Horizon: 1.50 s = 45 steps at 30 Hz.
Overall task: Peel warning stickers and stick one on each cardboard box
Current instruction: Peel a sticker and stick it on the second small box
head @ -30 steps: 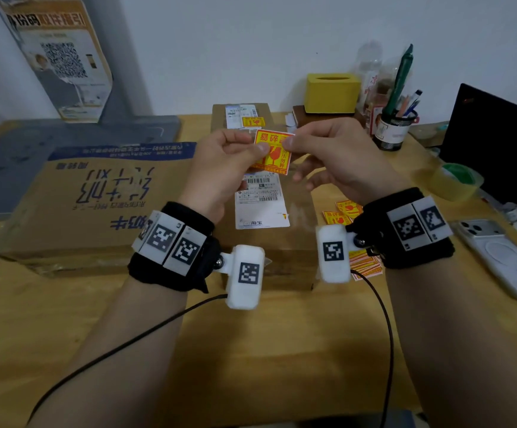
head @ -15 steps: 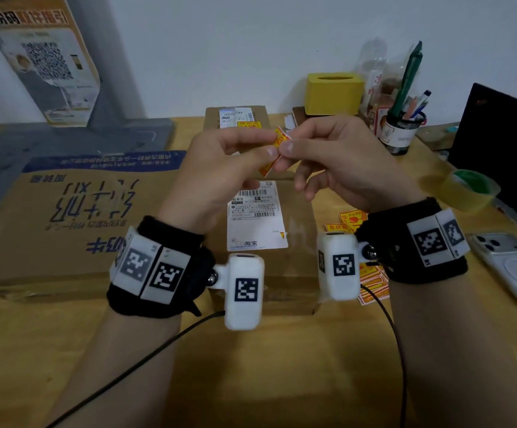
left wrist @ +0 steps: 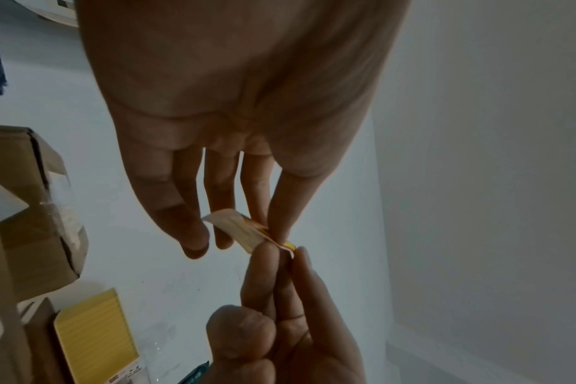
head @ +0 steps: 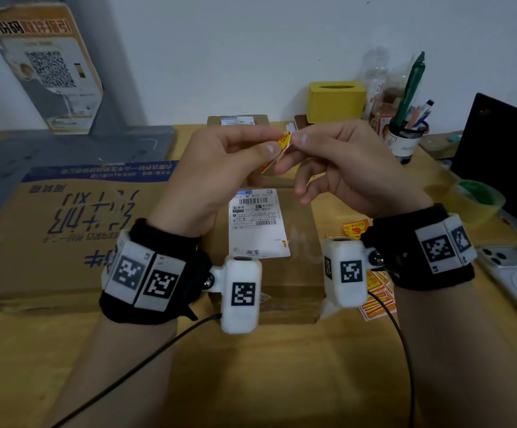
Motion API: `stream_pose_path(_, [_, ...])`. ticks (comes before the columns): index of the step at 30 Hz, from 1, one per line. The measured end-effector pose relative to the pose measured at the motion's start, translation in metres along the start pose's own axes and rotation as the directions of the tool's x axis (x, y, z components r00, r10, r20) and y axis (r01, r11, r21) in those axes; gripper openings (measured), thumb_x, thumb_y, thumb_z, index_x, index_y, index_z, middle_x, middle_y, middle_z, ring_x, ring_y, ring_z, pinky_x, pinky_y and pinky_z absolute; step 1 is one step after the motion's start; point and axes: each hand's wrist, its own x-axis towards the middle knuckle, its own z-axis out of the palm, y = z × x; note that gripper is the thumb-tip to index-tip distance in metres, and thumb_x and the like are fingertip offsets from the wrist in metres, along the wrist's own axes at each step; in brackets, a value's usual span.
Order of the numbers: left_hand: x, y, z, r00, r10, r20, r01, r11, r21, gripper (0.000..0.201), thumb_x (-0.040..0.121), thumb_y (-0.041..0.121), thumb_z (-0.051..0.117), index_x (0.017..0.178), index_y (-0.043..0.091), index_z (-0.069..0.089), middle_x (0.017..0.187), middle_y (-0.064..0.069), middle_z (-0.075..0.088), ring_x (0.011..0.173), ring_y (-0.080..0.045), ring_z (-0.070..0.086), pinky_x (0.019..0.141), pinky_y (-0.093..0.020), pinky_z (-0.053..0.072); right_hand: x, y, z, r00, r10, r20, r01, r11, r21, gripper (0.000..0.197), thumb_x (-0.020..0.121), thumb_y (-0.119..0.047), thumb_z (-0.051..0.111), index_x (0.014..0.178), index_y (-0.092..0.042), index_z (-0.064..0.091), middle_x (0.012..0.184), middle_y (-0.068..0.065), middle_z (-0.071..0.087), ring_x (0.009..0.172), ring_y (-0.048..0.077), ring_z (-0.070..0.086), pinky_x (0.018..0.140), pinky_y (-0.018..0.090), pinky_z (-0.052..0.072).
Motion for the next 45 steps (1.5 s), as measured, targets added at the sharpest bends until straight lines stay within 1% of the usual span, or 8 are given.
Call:
stream_pose_path(5, [-0.002, 0.003, -0.002, 1.0, -0.004, -0.01, 0.004, 1.0, -0.014, 0.018, 0.093, 0.009, 0.066, 0.106, 0.016, 0.076, 0.095, -0.006, 0.077, 0.091, -0.014, 0.07, 0.076, -0.03, 0.059, 0.0, -0.004, 0.002, 0.995, -0.037, -0.094, 0.034, 0.999, -0.033, 0.012, 0.095, -0.008, 0.067, 0.087, -0.01, 0.076, 0.079, 0.014, 0.075, 0.051, 0.021, 0.062, 0.046, 0.03, 0.057])
stream_pose_path(7, [-0.004, 0.004, -0.002, 1.0, -0.003, -0.015, 0.003, 1.0, 0.002, 0.019, 0.092, 0.01, 0.068, 0.109, 0.013, 0.076, 0.095, -0.006, 0.078, 0.094, -0.013, 0.072, 0.077, -0.032, 0.061, 0.0, -0.005, 0.004, 0.994, -0.036, -0.099, 0.032, 0.998, -0.048, 0.013, 0.095, -0.007, 0.068, 0.086, -0.01, 0.077, 0.078, 0.013, 0.074, 0.051, 0.02, 0.062, 0.046, 0.029, 0.057])
stream_pose_path(12, [-0.008, 0.006, 0.0, 0.999, 0.036, -0.004, -0.036, 0.999, -0.001, 0.021, 0.091, 0.003, 0.068, 0.109, 0.009, 0.076, 0.093, -0.003, 0.08, 0.088, -0.007, 0.076, 0.068, -0.021, 0.057, -0.003, -0.008, 0.008, 0.995, -0.028, -0.099, 0.02, 0.996, -0.084, 0.01, 0.095, -0.006, 0.068, 0.091, -0.008, 0.077, 0.078, 0.01, 0.076, 0.054, 0.019, 0.064, 0.048, 0.029, 0.058])
stream_pose_path(16, [-0.008, 0.005, 0.0, 0.998, 0.059, -0.019, -0.058, 0.998, 0.038, 0.02, 0.09, 0.005, 0.07, 0.105, 0.014, 0.077, 0.092, 0.0, 0.08, 0.086, -0.005, 0.075, 0.065, -0.02, 0.056, -0.004, -0.008, 0.008, 0.993, -0.036, -0.111, 0.025, 0.995, -0.098, 0.01, 0.094, -0.006, 0.069, 0.091, -0.008, 0.078, 0.079, 0.011, 0.076, 0.055, 0.02, 0.064, 0.049, 0.03, 0.058])
stream_pose_path(23, [-0.008, 0.005, -0.001, 0.998, 0.059, -0.006, -0.058, 0.993, 0.103, 0.019, 0.09, 0.011, 0.071, 0.1, 0.024, 0.079, 0.095, 0.001, 0.08, 0.09, -0.008, 0.073, 0.074, -0.028, 0.057, -0.005, -0.009, 0.004, 0.996, -0.023, -0.088, 0.015, 0.996, -0.088, 0.01, 0.094, -0.004, 0.068, 0.092, -0.006, 0.078, 0.08, 0.015, 0.076, 0.056, 0.021, 0.065, 0.051, 0.03, 0.059])
stream_pose_path(29, [-0.01, 0.007, 0.001, 0.999, 0.045, -0.011, -0.044, 0.992, 0.12, 0.019, 0.09, 0.012, 0.072, 0.107, 0.018, 0.079, 0.097, 0.0, 0.08, 0.098, -0.015, 0.074, 0.08, -0.036, 0.059, -0.006, -0.011, 0.002, 0.996, -0.029, -0.08, 0.023, 0.997, -0.077, 0.017, 0.093, -0.003, 0.068, 0.084, -0.011, 0.08, 0.076, 0.013, 0.075, 0.056, 0.021, 0.065, 0.051, 0.031, 0.059])
stream_pose_path(35, [-0.011, 0.008, 0.002, 0.999, 0.047, -0.009, -0.046, 0.992, 0.118, 0.02, 0.09, 0.012, 0.071, 0.107, 0.019, 0.078, 0.092, 0.001, 0.08, 0.092, -0.012, 0.074, 0.077, -0.031, 0.058, -0.005, -0.011, 0.004, 0.994, -0.042, -0.099, 0.034, 0.996, -0.088, 0.012, 0.095, -0.003, 0.067, 0.089, -0.005, 0.077, 0.073, 0.015, 0.074, 0.065, 0.022, 0.069, 0.051, 0.03, 0.059])
stream_pose_path(45, [-0.013, 0.009, 0.004, 0.998, 0.066, -0.006, -0.065, 0.989, 0.136, 0.021, 0.092, 0.012, 0.068, 0.097, 0.029, 0.079, 0.089, -0.001, 0.08, 0.084, -0.008, 0.072, 0.072, -0.028, 0.054, -0.006, -0.011, 0.005, 0.994, -0.049, -0.096, 0.038, 0.993, -0.109, 0.01, 0.095, -0.004, 0.067, 0.092, -0.004, 0.076, 0.075, 0.015, 0.073, 0.062, 0.018, 0.067, 0.048, 0.027, 0.056])
